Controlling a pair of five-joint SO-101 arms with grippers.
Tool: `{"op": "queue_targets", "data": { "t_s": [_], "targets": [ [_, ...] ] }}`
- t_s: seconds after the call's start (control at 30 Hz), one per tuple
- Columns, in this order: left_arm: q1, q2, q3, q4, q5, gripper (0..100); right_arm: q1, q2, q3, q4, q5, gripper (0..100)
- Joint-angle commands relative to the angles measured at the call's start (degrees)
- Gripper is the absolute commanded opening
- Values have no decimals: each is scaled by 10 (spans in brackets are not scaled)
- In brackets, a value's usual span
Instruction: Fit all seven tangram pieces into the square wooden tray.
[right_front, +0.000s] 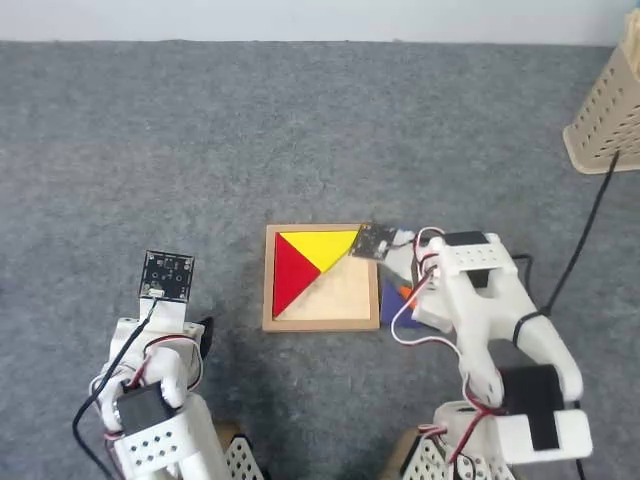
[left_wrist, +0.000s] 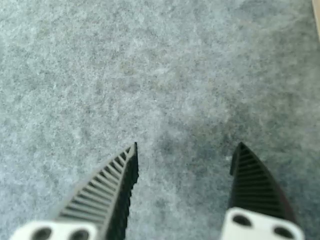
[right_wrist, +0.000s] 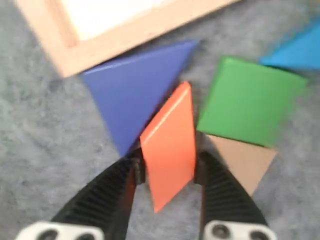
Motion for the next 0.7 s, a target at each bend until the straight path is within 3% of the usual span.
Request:
{"op": "queue_targets", "data": {
  "t_s": [0.0,0.27,0.5,0.67],
  "targets": [
    [-3,-9,-5,2,-5,280,5,15,-25,-5,-84,91],
    [-3,-9,-5,2,-5,280,34,15,-100,6,-341,56],
    [-3,-9,-5,2,-5,280,15,3,-178,80,-440,6],
    [-3,-9,-5,2,-5,280,-39,-17,-247,109,-504,6]
  ]
}}
